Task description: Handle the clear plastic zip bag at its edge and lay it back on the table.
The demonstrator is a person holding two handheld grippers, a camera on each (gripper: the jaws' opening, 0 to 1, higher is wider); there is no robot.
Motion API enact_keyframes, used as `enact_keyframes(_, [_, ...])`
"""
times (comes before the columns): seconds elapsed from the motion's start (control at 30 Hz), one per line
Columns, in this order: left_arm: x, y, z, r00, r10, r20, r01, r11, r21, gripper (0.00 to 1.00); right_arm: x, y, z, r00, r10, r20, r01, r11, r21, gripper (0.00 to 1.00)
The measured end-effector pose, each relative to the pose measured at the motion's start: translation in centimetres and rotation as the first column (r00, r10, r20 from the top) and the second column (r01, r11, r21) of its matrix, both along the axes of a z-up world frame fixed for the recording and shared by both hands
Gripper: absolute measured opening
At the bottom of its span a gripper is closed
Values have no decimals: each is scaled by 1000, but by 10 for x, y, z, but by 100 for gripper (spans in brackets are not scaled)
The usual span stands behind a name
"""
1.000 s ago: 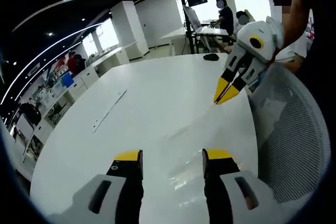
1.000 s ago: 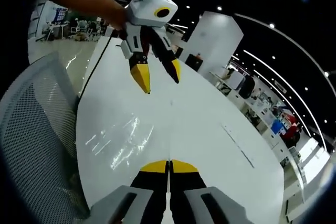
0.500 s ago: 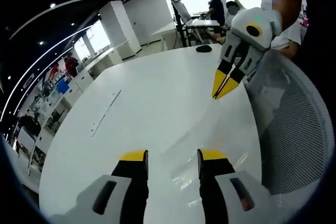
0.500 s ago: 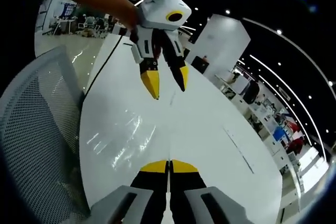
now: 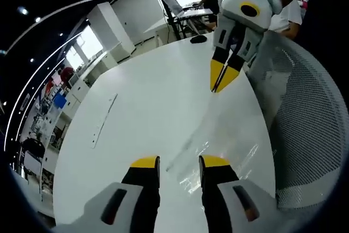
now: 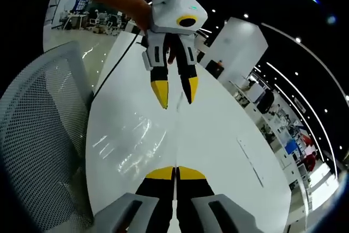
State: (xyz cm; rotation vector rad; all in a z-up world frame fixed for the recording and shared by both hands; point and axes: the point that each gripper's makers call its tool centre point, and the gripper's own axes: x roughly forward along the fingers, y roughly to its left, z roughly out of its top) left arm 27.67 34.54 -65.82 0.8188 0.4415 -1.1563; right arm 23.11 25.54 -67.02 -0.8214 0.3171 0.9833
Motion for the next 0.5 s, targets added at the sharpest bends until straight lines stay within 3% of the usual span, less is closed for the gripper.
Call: enact_keyframes(0.5, [-11,1,-12,996,-79,28,77,993,90,15,-7,4,-3,998,59,3,-59,998,-36,0])
